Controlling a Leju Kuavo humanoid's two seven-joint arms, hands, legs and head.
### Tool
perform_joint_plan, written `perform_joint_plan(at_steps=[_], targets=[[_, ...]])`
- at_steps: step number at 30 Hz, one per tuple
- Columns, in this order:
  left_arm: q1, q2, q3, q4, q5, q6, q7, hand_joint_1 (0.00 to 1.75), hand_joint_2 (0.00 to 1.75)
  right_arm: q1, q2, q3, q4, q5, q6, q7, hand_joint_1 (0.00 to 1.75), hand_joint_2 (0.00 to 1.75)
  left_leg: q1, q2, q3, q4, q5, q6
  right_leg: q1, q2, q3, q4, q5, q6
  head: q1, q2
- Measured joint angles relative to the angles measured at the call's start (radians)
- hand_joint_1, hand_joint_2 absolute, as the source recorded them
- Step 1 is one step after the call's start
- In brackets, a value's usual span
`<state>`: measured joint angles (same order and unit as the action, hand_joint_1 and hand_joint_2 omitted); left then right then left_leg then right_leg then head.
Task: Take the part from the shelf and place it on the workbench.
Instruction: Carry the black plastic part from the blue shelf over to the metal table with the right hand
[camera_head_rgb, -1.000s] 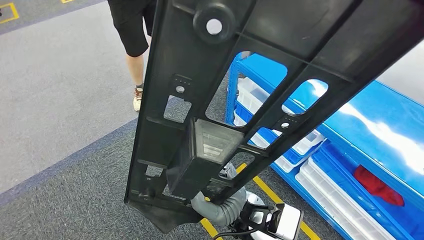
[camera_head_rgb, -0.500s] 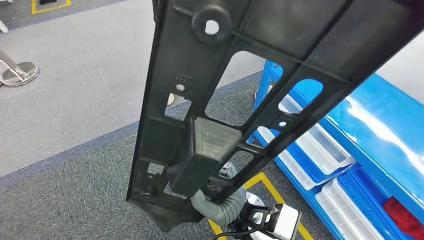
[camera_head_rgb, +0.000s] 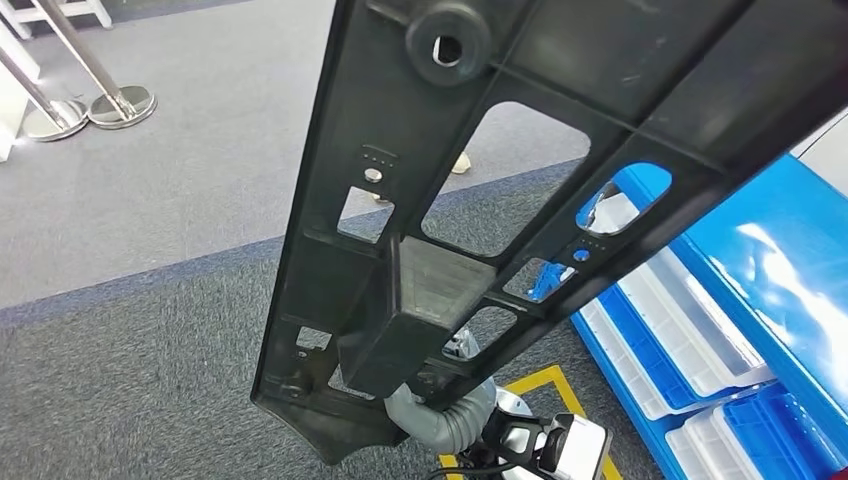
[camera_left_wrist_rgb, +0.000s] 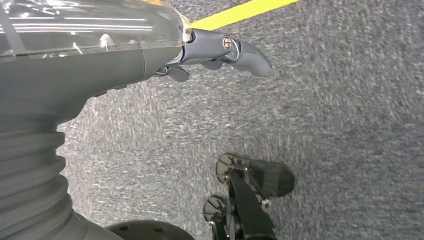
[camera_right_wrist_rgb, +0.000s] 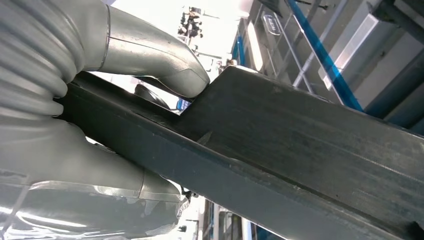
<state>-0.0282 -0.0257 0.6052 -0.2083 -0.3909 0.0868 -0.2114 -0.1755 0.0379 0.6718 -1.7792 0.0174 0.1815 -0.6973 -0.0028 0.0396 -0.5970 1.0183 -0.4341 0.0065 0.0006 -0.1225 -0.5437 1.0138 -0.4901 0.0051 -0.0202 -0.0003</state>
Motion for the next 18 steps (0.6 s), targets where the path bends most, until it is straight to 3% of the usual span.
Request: perform_joint_plan(at_steps=[1, 3, 5, 6, 7, 8, 9, 10, 12, 13, 15, 16, 18], targets=[[0.002, 0.0, 0.001, 0.0, -0.001, 0.0, -0.001, 0.0, 1.75, 0.0, 0.0, 0.0, -0.005, 0.001, -0.002, 0.0, 1.75, 1.75, 0.001, -0.011, 0.003, -0.005, 0.002, 0.006, -0.002, 0.007, 0.002, 0.004, -0.005, 0.006, 0.0, 0.0], [0.001, 0.0, 0.002, 0.0, -0.004, -0.002, 0.0, 0.0, 1.75, 0.001, 0.0, 0.0, -0.018, 0.004, -0.012, 0.0, 1.75, 1.75, 0.005, -0.031, 0.009, -0.015, 0.007, 0.018, -0.006, 0.052, -0.021, 0.062, -0.042, 0.013, 0.0, 0.0], [-0.004, 0.0, 0.004, 0.0, -0.007, -0.005, 0.0, 0.0, 1.75, 0.006, -0.002, 0.0, -0.026, 0.009, -0.03, -0.001, 1.75, 1.75, 0.005, -0.052, 0.008, -0.016, 0.008, 0.025, -0.009, 0.101, -0.085, 0.191, -0.102, 0.014, 0.0, 0.0], [-0.006, -0.001, 0.005, 0.0, -0.008, -0.007, 0.0, 0.0, 1.75, 0.011, -0.003, 0.0, -0.027, 0.011, -0.038, -0.001, 1.75, 1.75, 0.004, -0.066, 0.009, -0.015, 0.008, 0.027, -0.009, 0.11, -0.119, 0.253, -0.121, 0.014, 0.0, 0.0], [-0.007, -0.001, 0.007, 0.0, -0.009, -0.01, 0.0, 0.0, 1.75, 0.015, -0.005, 0.0, -0.028, 0.013, -0.045, 0.0, 1.75, 1.75, 0.004, -0.081, 0.009, -0.014, 0.008, 0.027, -0.009, 0.115, -0.141, 0.287, -0.123, 0.014, 0.0, 0.0], [-0.007, -0.002, 0.008, 0.0, -0.01, -0.014, 0.001, 0.0, 1.75, 0.018, -0.007, 0.0, -0.03, 0.014, -0.05, 0.0, 1.75, 1.75, 0.003, -0.096, 0.01, -0.013, 0.007, 0.027, -0.009, 0.118, -0.146, 0.282, -0.105, 0.013, 0.0, 0.0], [-0.007, -0.003, 0.009, 0.0, -0.01, -0.018, 0.001, 0.0, 1.75, 0.021, -0.01, -0.001, -0.033, 0.016, -0.053, 0.0, 1.75, 1.75, 0.003, -0.111, 0.011, -0.011, 0.006, 0.026, -0.009, 0.123, -0.131, 0.238, -0.07, 0.011, 0.0, 0.0], [-0.007, -0.004, 0.01, 0.0, -0.011, -0.021, 0.002, 0.0, 1.75, 0.023, -0.012, -0.001, -0.038, 0.019, -0.056, 0.0, 1.75, 1.75, 0.004, -0.125, 0.011, -0.008, 0.005, 0.024, -0.011, 0.14, -0.103, 0.169, -0.028, 0.008, 0.0, 0.0], [-0.007, -0.008, 0.012, 0.0, -0.012, -0.024, 0.002, 0.0, 1.75, 0.027, -0.017, -0.002, -0.048, 0.022, -0.058, 0.0, 1.75, 1.75, 0.003, -0.151, 0.006, 0.001, 0.001, 0.016, -0.014, 0.182, -0.054, 0.05, 0.02, 0.006, 0.0, 0.0], [-0.007, -0.009, 0.013, 0.0, -0.013, -0.024, 0.002, 0.0, 1.75, 0.03, -0.019, -0.002, -0.052, 0.023, -0.059, 0.0, 1.75, 1.75, 0.004, -0.162, 0.002, 0.004, 0.0, 0.011, -0.014, 0.195, -0.044, 0.022, 0.027, 0.005, 0.0, 0.0], [-0.004, -0.009, 0.015, 0.0, -0.013, -0.024, 0.003, 0.0, 1.75, 0.032, -0.022, -0.002, -0.057, 0.023, -0.06, 0.0, 1.75, 1.75, 0.008, -0.183, -0.004, 0.002, 0.001, -0.002, -0.012, 0.182, -0.039, 0.012, 0.025, -0.002, 0.0, 0.0], [-0.001, -0.009, 0.016, 0.0, -0.012, -0.024, 0.003, 0.0, 1.75, 0.033, -0.022, -0.002, -0.059, 0.024, -0.062, 0.0, 1.75, 1.75, 0.009, -0.179, -0.005, 0.003, -0.001, -0.008, -0.012, 0.171, -0.035, 0.006, 0.027, -0.008, 0.0, 0.0], [0.001, -0.01, 0.019, 0.0, -0.011, -0.025, 0.005, 0.0, 1.75, 0.033, -0.023, -0.002, -0.067, 0.028, -0.071, 0.0, 1.75, 1.75, 0.007, -0.129, -0.023, 0.046, -0.029, -0.018, -0.014, 0.144, -0.024, -0.009, 0.031, -0.02, 0.0, 0.0]])
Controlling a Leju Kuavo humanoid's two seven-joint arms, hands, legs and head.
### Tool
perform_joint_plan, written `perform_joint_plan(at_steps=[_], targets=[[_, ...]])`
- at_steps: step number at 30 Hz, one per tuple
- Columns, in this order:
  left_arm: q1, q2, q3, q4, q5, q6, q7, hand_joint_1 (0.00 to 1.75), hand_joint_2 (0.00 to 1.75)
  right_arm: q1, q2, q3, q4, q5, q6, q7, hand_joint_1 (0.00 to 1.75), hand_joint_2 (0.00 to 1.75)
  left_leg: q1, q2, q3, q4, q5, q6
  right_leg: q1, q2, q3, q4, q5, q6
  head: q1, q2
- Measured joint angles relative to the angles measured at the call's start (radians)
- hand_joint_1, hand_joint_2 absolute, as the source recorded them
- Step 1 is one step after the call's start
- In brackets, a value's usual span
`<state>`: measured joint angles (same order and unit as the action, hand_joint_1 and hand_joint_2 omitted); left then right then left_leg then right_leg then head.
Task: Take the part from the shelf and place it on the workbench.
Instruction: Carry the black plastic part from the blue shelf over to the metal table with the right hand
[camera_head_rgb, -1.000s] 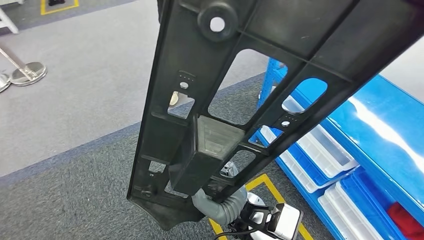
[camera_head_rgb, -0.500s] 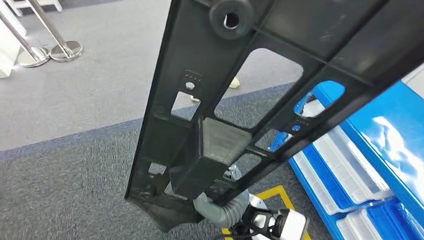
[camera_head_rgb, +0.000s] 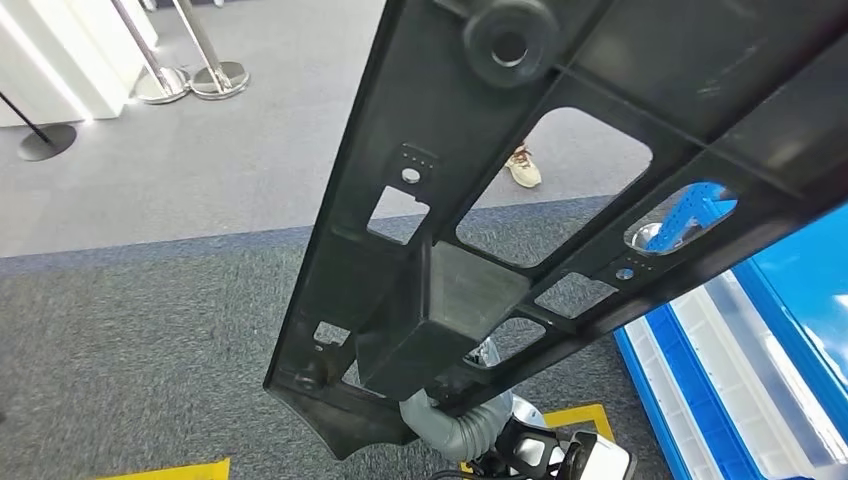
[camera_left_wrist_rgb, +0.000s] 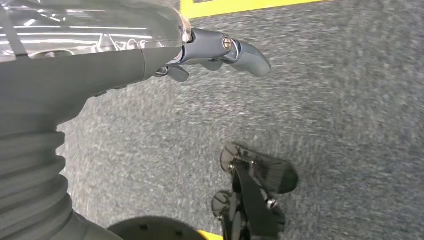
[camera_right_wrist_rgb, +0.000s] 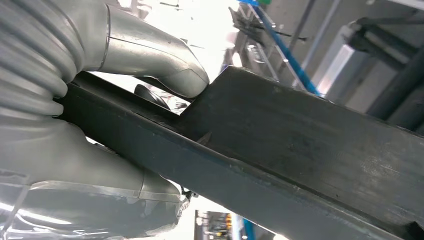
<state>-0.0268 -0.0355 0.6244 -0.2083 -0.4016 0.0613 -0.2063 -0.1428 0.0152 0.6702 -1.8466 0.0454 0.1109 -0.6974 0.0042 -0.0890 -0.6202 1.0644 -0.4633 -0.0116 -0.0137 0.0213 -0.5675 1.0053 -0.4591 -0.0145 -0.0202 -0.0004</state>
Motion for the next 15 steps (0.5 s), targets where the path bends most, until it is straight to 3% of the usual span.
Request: perform_joint_plan(at_steps=[2, 4, 5, 6, 8, 10, 11, 13, 15], targets=[[-0.003, -0.001, 0.005, 0.0, 0.002, -0.003, 0.003, 0.0, 1.75, 0.0, 0.0, 0.0, -0.008, 0.006, -0.015, 0.0, 1.75, 1.75, 0.002, 0.059, -0.055, 0.115, -0.061, -0.009, 0.002, -0.029, 0.006, -0.005, -0.001, -0.006, 0.0, 0.0], [-0.005, -0.001, 0.011, 0.0, 0.003, -0.007, 0.007, 0.0, 1.75, 0.001, -0.001, 0.001, -0.013, 0.011, -0.033, 0.0, 1.75, 1.75, 0.008, 0.075, -0.108, 0.216, -0.096, -0.017, 0.005, -0.058, 0.007, -0.005, -0.005, -0.007, 0.0, 0.0], [-0.003, -0.001, 0.014, 0.0, 0.002, -0.01, 0.008, 0.0, 1.75, 0.002, -0.002, 0.001, -0.016, 0.012, -0.04, 0.0, 1.75, 1.75, 0.01, 0.079, -0.11, 0.22, -0.087, -0.02, 0.005, -0.072, 0.008, -0.005, -0.008, -0.006, 0.0, 0.0], [0.0, -0.001, 0.018, 0.0, 0.002, -0.012, 0.009, 0.0, 1.75, 0.002, -0.003, 0.001, -0.021, 0.011, -0.047, 0.0, 1.75, 1.75, 0.012, 0.084, -0.091, 0.184, -0.061, -0.021, 0.005, -0.084, 0.011, -0.005, -0.01, -0.004, 0.0, 0.0], [0.002, 0.0, 0.023, 0.0, 0.0, -0.014, 0.008, 0.0, 1.75, 0.001, -0.004, 0.0, -0.03, 0.008, -0.054, 0.0, 1.75, 1.75, 0.01, 0.121, -0.019, 0.046, 0.002, -0.018, 0.007, -0.107, 0.019, -0.004, -0.017, 0.003, 0.0, 0.0], [0.0, 0.0, 0.024, 0.0, -0.003, -0.015, 0.004, 0.0, 1.75, -0.002, -0.005, -0.004, -0.036, 0.005, -0.053, 0.0, 1.75, 1.75, 0.002, 0.15, 0.025, -0.04, 0.027, -0.001, 0.011, -0.126, 0.026, -0.003, -0.023, 0.013, 0.0, 0.0], [0.0, 0.0, 0.025, 0.0, -0.005, -0.015, 0.002, 0.0, 1.75, -0.003, -0.006, -0.007, -0.038, 0.003, -0.053, 0.0, 1.75, 1.75, -0.002, 0.15, 0.028, -0.049, 0.024, 0.008, 0.013, -0.135, 0.027, -0.003, -0.026, 0.019, 0.0, 0.0], [0.003, 0.0, 0.027, 0.0, -0.009, -0.015, 0.001, 0.0, 1.75, -0.004, -0.007, -0.013, -0.041, 0.003, -0.052, 0.0, 1.75, 1.75, -0.002, 0.127, 0.028, -0.053, 0.026, 0.023, 0.011, -0.144, 0.032, -0.002, -0.031, 0.031, 0.0, 0.0], [0.005, 0.0, 0.029, 0.0, -0.011, -0.015, 0.001, 0.0, 1.75, -0.003, -0.007, -0.018, -0.045, 0.003, -0.052, 0.0, 1.75, 1.75, 0.002, 0.106, 0.035, -0.061, 0.031, 0.036, 0.007, -0.105, 0.021, 0.036, -0.057, 0.041, 0.0, 0.0]])
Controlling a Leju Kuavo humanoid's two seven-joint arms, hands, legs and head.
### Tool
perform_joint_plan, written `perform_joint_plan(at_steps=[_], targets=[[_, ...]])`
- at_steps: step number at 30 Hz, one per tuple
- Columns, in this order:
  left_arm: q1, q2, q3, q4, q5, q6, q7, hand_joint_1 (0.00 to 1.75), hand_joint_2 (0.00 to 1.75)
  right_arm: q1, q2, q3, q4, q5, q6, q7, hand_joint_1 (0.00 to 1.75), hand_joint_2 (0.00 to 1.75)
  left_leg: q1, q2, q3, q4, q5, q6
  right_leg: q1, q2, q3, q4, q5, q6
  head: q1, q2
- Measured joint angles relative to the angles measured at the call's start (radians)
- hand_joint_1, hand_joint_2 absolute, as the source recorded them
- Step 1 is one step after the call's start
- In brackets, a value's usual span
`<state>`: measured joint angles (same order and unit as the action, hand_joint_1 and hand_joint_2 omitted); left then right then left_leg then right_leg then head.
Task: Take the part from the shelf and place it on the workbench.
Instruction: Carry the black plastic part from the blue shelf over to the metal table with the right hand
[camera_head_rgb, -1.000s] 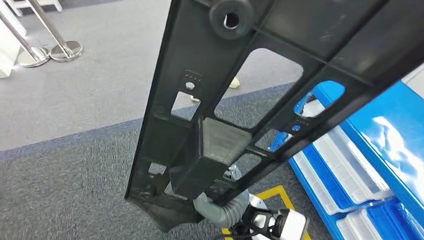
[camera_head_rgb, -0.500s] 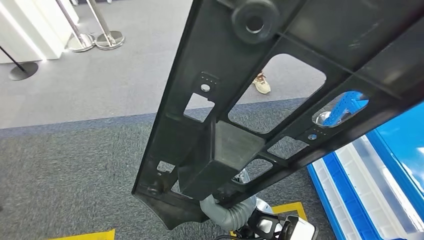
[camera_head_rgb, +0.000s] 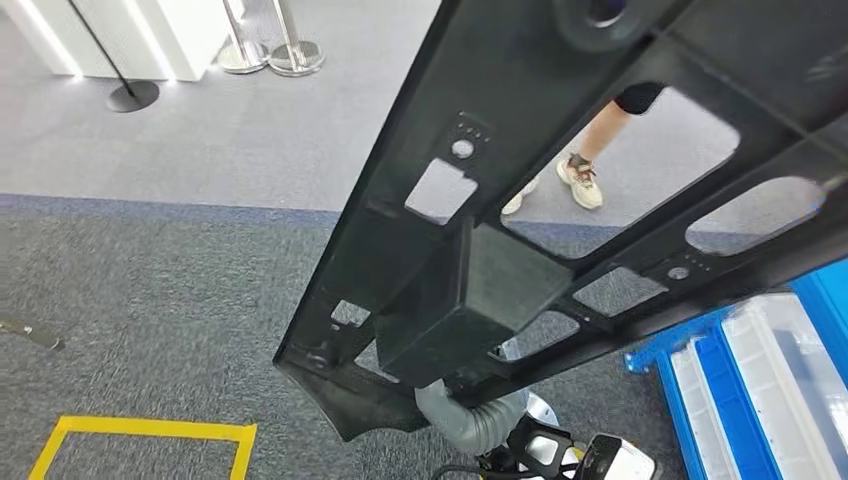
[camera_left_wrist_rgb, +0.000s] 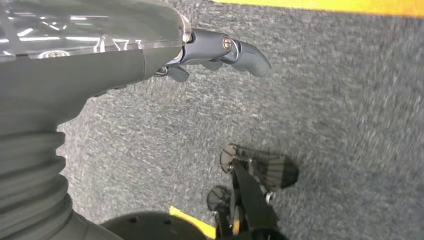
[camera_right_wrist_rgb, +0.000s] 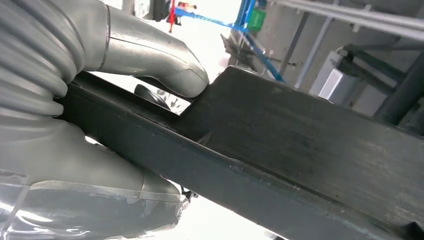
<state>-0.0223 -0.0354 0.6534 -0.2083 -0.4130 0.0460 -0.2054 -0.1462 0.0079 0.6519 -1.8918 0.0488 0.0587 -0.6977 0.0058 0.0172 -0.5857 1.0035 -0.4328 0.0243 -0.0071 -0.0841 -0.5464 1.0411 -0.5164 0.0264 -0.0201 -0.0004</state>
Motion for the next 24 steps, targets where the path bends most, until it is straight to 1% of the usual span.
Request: perform_joint_plan(at_steps=[1, 2, 3, 4, 5, 6, 7, 8, 9, 10, 11, 12, 13, 14, 15, 16, 17, 18, 19, 20, 21, 22, 23, 24], targets=[[-0.002, 0.0, 0.0, 0.0, -0.001, 0.0, 0.0, 0.0, 1.75, 0.001, 0.0, -0.003, -0.002, 0.001, 0.0, 0.0, 1.75, 1.75, 0.002, -0.011, 0.003, -0.003, 0.002, 0.005, -0.003, 0.031, -0.023, 0.051, -0.027, 0.003, 0.0, 0.0], [-0.005, 0.0, 0.0, 0.0, -0.002, -0.001, 0.0, 0.0, 1.75, 0.004, -0.001, -0.006, -0.002, 0.002, 0.0, 0.0, 1.75, 1.75, 0.001, -0.022, 0.002, -0.003, 0.002, 0.008, -0.003, 0.057, -0.057, 0.118, -0.059, 0.003, 0.0, 0.0], [-0.007, 0.0, 0.0, 0.0, -0.004, -0.002, 0.0, 0.0, 1.75, 0.007, -0.002, -0.008, -0.002, 0.003, 0.0, 0.0, 1.75, 1.75, 0.0, -0.035, 0.002, -0.002, 0.001, 0.011, -0.004, 0.07, -0.095, 0.189, -0.086, 0.003, 0.0, 0.0], [-0.009, 0.0, 0.0, 0.0, -0.006, -0.004, 0.001, 0.0, 1.75, 0.01, -0.004, -0.01, -0.001, 0.004, 0.0, 0.0, 1.75, 1.75, -0.001, -0.049, 0.002, -0.001, 0.001, 0.011, -0.004, 0.076, -0.125, 0.241, -0.098, 0.002, 0.0, 0.0], [-0.01, 0.0, 0.0, 0.0, -0.008, -0.005, 0.001, 0.0, 1.75, 0.012, -0.005, -0.011, 0.0, 0.004, 0.002, 0.001, 1.75, 1.75, -0.002, -0.064, 0.003, 0.0, 0.0, 0.012, -0.004, 0.078, -0.14, 0.257, -0.09, 0.001, 0.0, 0.0], [-0.01, -0.001, 0.0, 0.0, -0.01, -0.006, 0.001, 0.0, 1.75, 0.014, -0.006, -0.012, 0.0, 0.004, 0.005, 0.001, 1.75, 1.75, -0.003, -0.079, 0.004, 0.002, 0.0, 0.011, -0.004, 0.081, -0.135, 0.233, -0.062, -0.001, 0.0, 0.0], [-0.01, -0.001, 0.0, 0.0, -0.012, -0.007, 0.002, 0.0, 1.75, 0.014, -0.006, -0.014, 0.0, 0.005, 0.009, 0.001, 1.75, 1.75, -0.003, -0.094, 0.006, 0.003, -0.001, 0.01, -0.004, 0.09, -0.112, 0.173, -0.021, -0.005, 0.0, 0.0], [-0.011, -0.003, 0.0, 0.0, -0.014, -0.007, 0.002, 0.0, 1.75, 0.014, -0.007, -0.015, 0.0, 0.005, 0.013, 0.001, 1.75, 1.75, -0.003, -0.107, 0.006, 0.005, -0.002, 0.008, -0.004, 0.113, -0.083, 0.101, 0.015, -0.01, 0.0, 0.0], [-0.012, -0.004, 0.0, 0.0, -0.016, -0.006, 0.003, 0.0, 1.75, 0.015, -0.008, -0.016, 0.0, 0.005, 0.016, 0.001, 1.75, 1.75, -0.004, -0.121, 0.004, 0.008, -0.004, 0.005, -0.005, 0.134, -0.058, 0.038, 0.041, -0.013, 0.0, 0.0], [-0.013, -0.005, 0.0, 0.0, -0.017, -0.005, 0.004, 0.0, 1.75, 0.015, -0.008, -0.016, 0.001, 0.006, 0.019, 0.0, 1.75, 1.75, -0.003, -0.133, 0.001, 0.011, -0.004, 0.0, -0.005, 0.15, -0.041, -0.003, 0.053, -0.015, 0.0, 0.0], [-0.013, -0.006, 0.0, 0.0, -0.017, -0.003, 0.004, 0.0, 1.75, 0.015, -0.009, -0.017, 0.002, 0.006, 0.023, 0.0, 1.75, 1.75, -0.002, -0.143, -0.003, 0.012, -0.005, -0.005, -0.004, 0.158, -0.035, -0.02, 0.053, -0.016, 0.0, 0.0], [-0.012, -0.006, 0.0, 0.0, -0.017, -0.001, 0.005, 0.0, 1.75, 0.015, -0.009, -0.017, 0.003, 0.006, 0.027, 0.0, 1.75, 1.75, 0.0, -0.154, -0.007, 0.011, -0.004, -0.011, -0.002, 0.15, -0.034, -0.024, 0.053, -0.018, 0.0, 0.0], [-0.01, -0.006, 0.0, 0.0, -0.017, 0.001, 0.006, 0.0, 1.75, 0.015, -0.009, -0.017, 0.005, 0.006, 0.031, 0.001, 1.75, 1.75, 0.002, -0.157, -0.008, 0.011, -0.004, -0.017, -0.003, 0.138, -0.031, -0.028, 0.055, -0.023, 0.0, 0.0], [-0.008, -0.006, 0.0, 0.0, -0.017, 0.002, 0.008, 0.0, 1.75, 0.014, -0.009, -0.017, 0.008, 0.006, 0.035, 0.001, 1.75, 1.75, 0.001, -0.14, -0.011, 0.017, -0.009, -0.022, -0.004, 0.127, -0.027, -0.033, 0.056, -0.029, 0.0, 0.0], [-0.007, -0.007, 0.0, 0.0, -0.017, 0.003, 0.009, 0.0, 1.75, 0.014, -0.008, -0.017, 0.01, 0.006, 0.039, 0.001, 1.75, 1.75, 0.0, -0.112, -0.021, 0.039, -0.023, -0.026, -0.006, 0.114, -0.022, -0.039, 0.057, -0.035, 0.0, 0.0], [-0.009, -0.007, 0.001, 0.0, -0.017, 0.004, 0.009, 0.0, 1.75, 0.014, -0.008, -0.017, 0.013, 0.005, 0.043, 0.0, 1.75, 1.75, -0.001, -0.079, -0.04, 0.08, -0.047, -0.03, -0.007, 0.1, -0.018, -0.043, 0.058, -0.041, 0.0, 0.0], [-0.012, -0.009, 0.001, 0.0, -0.017, 0.004, 0.01, 0.0, 1.75, 0.015, -0.008, -0.017, 0.016, 0.005, 0.047, 0.001, 1.75, 1.75, 0.001, -0.049, -0.069, 0.138, -0.077, -0.035, -0.006, 0.086, -0.015, -0.045, 0.056, -0.044, -0.001, 0.0], [-0.015, -0.01, 0.001, 0.0, -0.016, 0.004, 0.011, 0.0, 1.75, 0.016, -0.008, -0.017, 0.02, 0.003, 0.052, 0.001, 1.75, 1.75, 0.004, -0.036, -0.104, 0.206, -0.107, -0.039, -0.004, 0.071, -0.014, -0.045, 0.054, -0.047, -0.001, 0.0], [-0.016, -0.011, 0.002, 0.0, -0.014, 0.004, 0.012, 0.0, 1.75, 0.017, -0.008, -0.017, 0.025, 0.002, 0.057, 0.001, 1.75, 1.75, 0.007, -0.032, -0.133, 0.261, -0.125, -0.043, -0.004, 0.056, -0.013, -0.045, 0.052, -0.047, -0.001, 0.0], [-0.016, -0.011, 0.004, 0.0, -0.012, 0.004, 0.014, 0.0, 1.75, 0.017, -0.008, -0.017, 0.03, 0.0, 0.062, 0.002, 1.75, 1.75, 0.01, -0.029, -0.146, 0.286, -0.125, -0.047, -0.004, 0.042, -0.012, -0.045, 0.05, -0.046, -0.001, 0.0], [-0.015, -0.012, 0.006, 0.0, -0.009, 0.004, 0.015, 0.0, 1.75, 0.018, -0.008, -0.017, 0.034, -0.002, 0.066, 0.002, 1.75, 1.75, 0.012, -0.025, -0.14, 0.271, -0.106, -0.05, -0.004, 0.029, -0.01, -0.044, 0.047, -0.044, -0.001, 0.0], [-0.014, -0.012, 0.009, 0.0, -0.007, 0.004, 0.016, 0.0, 1.75, 0.018, -0.008, -0.017, 0.038, -0.004, 0.069, 0.002, 1.75, 1.75, 0.013, -0.016, -0.112, 0.218, -0.073, -0.051, -0.004, 0.017, -0.006, -0.044, 0.044, -0.041, -0.001, 0.0], [-0.014, -0.012, 0.013, 0.0, -0.005, 0.004, 0.017, 0.0, 1.75, 0.017, -0.008, -0.017, 0.041, -0.006, 0.072, 0.002, 1.75, 1.75, 0.014, 0.004, -0.074, 0.144, -0.039, -0.05, -0.004, 0.006, -0.001, -0.044, 0.04, -0.037, -0.001, 0.0], [-0.015, -0.012, 0.016, 0.0, -0.003, 0.005, 0.018, 0.0, 1.75, 0.016, -0.008, -0.017, 0.045, -0.009, 0.075, 0.001, 1.75, 1.75, 0.01, 0.024, -0.039, 0.078, -0.016, -0.045, -0.001, -0.006, 0.003, -0.042, 0.035, -0.032, -0.001, 0.0]])
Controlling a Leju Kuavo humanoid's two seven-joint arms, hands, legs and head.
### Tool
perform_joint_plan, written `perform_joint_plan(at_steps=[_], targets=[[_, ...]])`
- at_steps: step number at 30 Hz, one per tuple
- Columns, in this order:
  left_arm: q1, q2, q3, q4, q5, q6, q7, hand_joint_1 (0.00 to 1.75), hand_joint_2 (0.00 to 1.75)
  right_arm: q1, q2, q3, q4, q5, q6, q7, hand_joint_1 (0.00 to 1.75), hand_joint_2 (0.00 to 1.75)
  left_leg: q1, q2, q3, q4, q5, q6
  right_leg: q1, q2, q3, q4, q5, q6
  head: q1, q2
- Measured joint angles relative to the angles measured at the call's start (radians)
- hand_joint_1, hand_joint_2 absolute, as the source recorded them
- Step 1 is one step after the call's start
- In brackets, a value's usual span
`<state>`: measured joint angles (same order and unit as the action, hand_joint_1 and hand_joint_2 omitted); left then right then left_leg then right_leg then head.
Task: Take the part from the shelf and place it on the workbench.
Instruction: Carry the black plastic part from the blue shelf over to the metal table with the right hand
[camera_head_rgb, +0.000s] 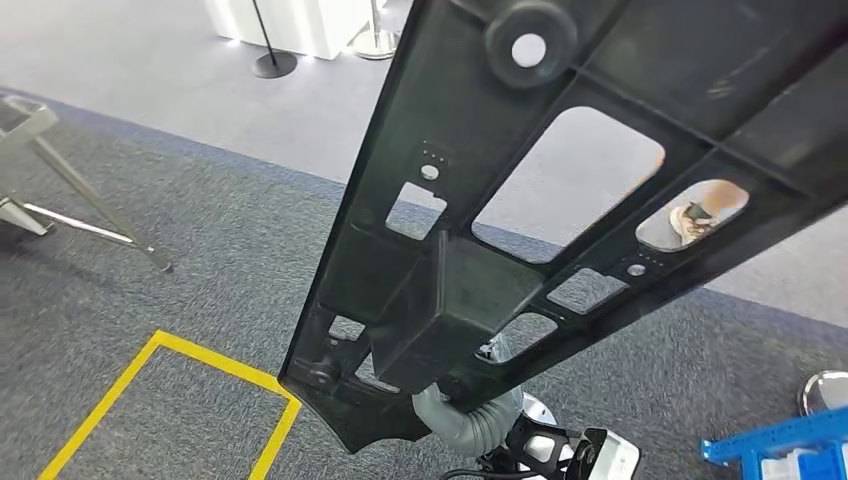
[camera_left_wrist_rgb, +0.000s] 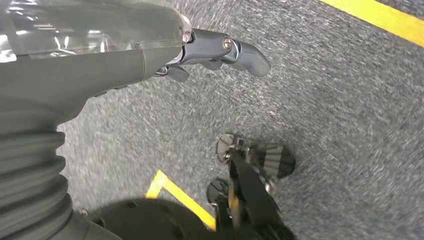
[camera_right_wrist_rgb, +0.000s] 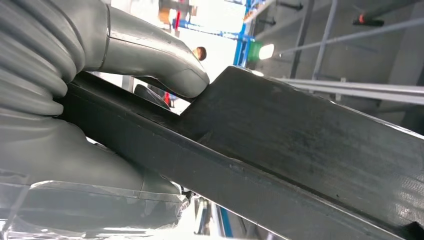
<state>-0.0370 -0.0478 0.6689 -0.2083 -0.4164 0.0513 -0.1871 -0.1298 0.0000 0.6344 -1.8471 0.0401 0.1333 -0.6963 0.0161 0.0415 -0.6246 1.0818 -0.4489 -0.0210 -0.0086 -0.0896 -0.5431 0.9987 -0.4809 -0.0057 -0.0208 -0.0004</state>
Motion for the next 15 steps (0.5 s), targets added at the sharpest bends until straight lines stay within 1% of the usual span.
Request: perform_joint_plan(at_steps=[1, 2, 3, 5, 7, 8, 10, 11, 12, 13, 14, 15], targets=[[-0.002, 0.0, 0.002, 0.0, 0.001, 0.002, 0.002, 0.0, 1.75, -0.002, 0.0, 0.0, 0.004, -0.002, 0.002, 0.0, 1.75, 1.75, -0.004, 0.015, 0.023, -0.044, 0.012, 0.007, 0.002, -0.01, 0.004, 0.001, -0.004, 0.005, 0.0, 0.0], [-0.003, -0.001, 0.005, 0.0, 0.002, 0.004, 0.004, 0.0, 1.75, -0.004, 0.0, 0.0, 0.007, -0.003, 0.004, 0.0, 1.75, 1.75, -0.008, 0.022, 0.032, -0.065, 0.012, 0.015, 0.005, -0.019, 0.006, 0.001, -0.007, 0.011, 0.0, 0.0], [-0.003, -0.001, 0.007, 0.0, 0.0, 0.009, 0.007, 0.0, 1.75, -0.007, 0.0, 0.0, 0.011, -0.004, 0.005, 0.0, 1.75, 1.75, -0.012, 0.015, 0.031, -0.066, 0.009, 0.023, 0.006, -0.028, 0.007, 0.001, -0.009, 0.017, 0.0, 0.0], [0.0, -0.001, 0.009, 0.0, -0.003, 0.018, 0.012, 0.0, 1.75, -0.012, 0.001, 0.0, 0.016, -0.005, 0.007, 0.0, 1.75, 1.75, -0.012, -0.005, 0.031, -0.069, 0.01, 0.034, 0.005, -0.042, 0.012, 0.0, -0.013, 0.028, 0.0, 0.0], [0.002, -0.001, 0.01, 0.0, -0.005, 0.022, 0.014, 0.0, 1.75, -0.014, 0.002, 0.0, 0.018, -0.006, 0.007, 0.0, 1.75, 1.75, -0.01, -0.014, 0.035, -0.074, 0.012, 0.04, 0.003, -0.046, 0.014, 0.0, -0.016, 0.034, 0.0, 0.0], [0.002, -0.001, 0.01, 0.0, -0.005, 0.023, 0.014, 0.0, 1.75, -0.014, 0.002, 0.0, 0.018, -0.006, 0.007, 0.0, 1.75, 1.75, -0.008, -0.015, 0.035, -0.075, 0.013, 0.04, 0.003, -0.044, 0.014, 0.0, -0.016, 0.035, 0.0, 0.0], [0.0, 0.001, 0.015, 0.0, -0.004, 0.053, 0.017, 0.0, 1.75, -0.017, 0.001, -0.003, 0.025, -0.007, 0.007, 0.0, 1.75, 1.75, -0.007, -0.048, 0.036, -0.077, 0.015, 0.048, -0.001, 0.02, -0.068, 0.165, -0.088, 0.039, 0.0, 0.0], [-0.001, 0.005, 0.021, 0.0, 0.0, 0.075, 0.017, 0.0, 1.75, -0.018, 0.0, -0.004, 0.03, -0.008, 0.007, 0.0, 1.75, 1.75, -0.006, -0.07, 0.037, -0.078, 0.016, 0.052, -0.003, 0.052, -0.11, 0.244, -0.114, 0.04, 0.0, 0.0], [-0.003, 0.01, 0.029, 0.0, 0.007, 0.101, 0.017, 0.0, 1.75, -0.019, -0.001, -0.006, 0.035, -0.01, 0.007, -0.001, 1.75, 1.75, -0.007, -0.095, 0.038, -0.078, 0.016, 0.054, -0.005, 0.084, -0.145, 0.306, -0.128, 0.04, 0.001, 0.0], [-0.002, 0.016, 0.038, 0.0, 0.015, 0.118, 0.015, 0.0, 1.75, -0.018, -0.001, -0.006, 0.037, -0.012, 0.008, -0.001, 1.75, 1.75, -0.007, -0.11, 0.04, -0.077, 0.015, 0.053, -0.005, 0.088, -0.132, 0.265, -0.093, 0.037, 0.001, 0.0], [0.0, 0.023, 0.047, -0.001, 0.023, 0.133, 0.013, 0.0, 1.75, -0.018, -0.001, -0.006, 0.038, -0.014, 0.009, -0.001, 1.75, 1.75, -0.007, -0.123, 0.042, -0.076, 0.014, 0.051, -0.005, 0.102, -0.105, 0.196, -0.05, 0.033, 0.001, 0.0], [0.0, 0.029, 0.056, -0.001, 0.028, 0.144, 0.011, 0.0, 1.75, -0.018, -0.002, -0.006, 0.039, -0.018, 0.01, -0.001, 1.75, 1.75, -0.008, -0.136, 0.042, -0.073, 0.012, 0.048, -0.006, 0.128, -0.076, 0.123, -0.015, 0.027, 0.001, 0.0]])
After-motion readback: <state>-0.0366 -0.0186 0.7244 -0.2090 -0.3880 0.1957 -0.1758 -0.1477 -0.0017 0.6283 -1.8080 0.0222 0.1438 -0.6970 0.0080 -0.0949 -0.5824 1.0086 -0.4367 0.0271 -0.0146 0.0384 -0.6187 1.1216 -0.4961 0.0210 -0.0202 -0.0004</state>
